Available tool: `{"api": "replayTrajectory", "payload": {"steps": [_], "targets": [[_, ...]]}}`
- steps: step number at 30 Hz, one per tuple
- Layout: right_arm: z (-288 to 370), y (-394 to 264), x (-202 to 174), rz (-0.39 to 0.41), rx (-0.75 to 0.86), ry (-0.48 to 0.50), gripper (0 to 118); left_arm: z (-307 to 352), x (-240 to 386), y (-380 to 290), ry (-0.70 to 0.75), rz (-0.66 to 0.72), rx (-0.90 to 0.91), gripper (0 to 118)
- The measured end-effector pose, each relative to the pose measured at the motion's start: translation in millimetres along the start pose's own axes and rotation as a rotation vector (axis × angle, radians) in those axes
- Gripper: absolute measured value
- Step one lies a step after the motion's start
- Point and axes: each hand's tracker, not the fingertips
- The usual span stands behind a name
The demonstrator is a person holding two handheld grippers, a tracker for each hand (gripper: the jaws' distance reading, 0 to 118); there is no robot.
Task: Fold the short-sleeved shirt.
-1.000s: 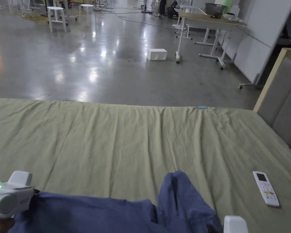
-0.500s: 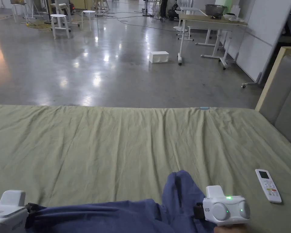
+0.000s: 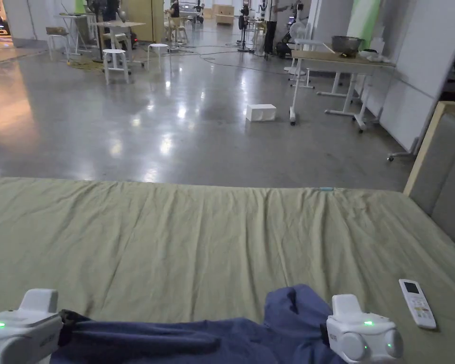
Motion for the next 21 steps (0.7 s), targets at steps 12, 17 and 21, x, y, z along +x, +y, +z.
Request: {"api": "replayTrajectory", "payload": {"steps": [12, 17, 21], "targets": [[144.8, 29.7, 20.3, -0.072, 0.312, -0.024, 3, 114.4, -19.6, 27.1, 0.012, 0.054, 0.183, 4], [195.1, 54.8, 30.9, -0.100, 0.388, -0.029, 3, 157.3, -30.7, 50.7, 0.019, 0.064, 0.265, 4], [226.8, 80.9, 32.6, -0.080, 0.464, -0.043, 3, 192.1, -36.9, 76.2, 0.035, 0.066, 0.325, 4]]}}
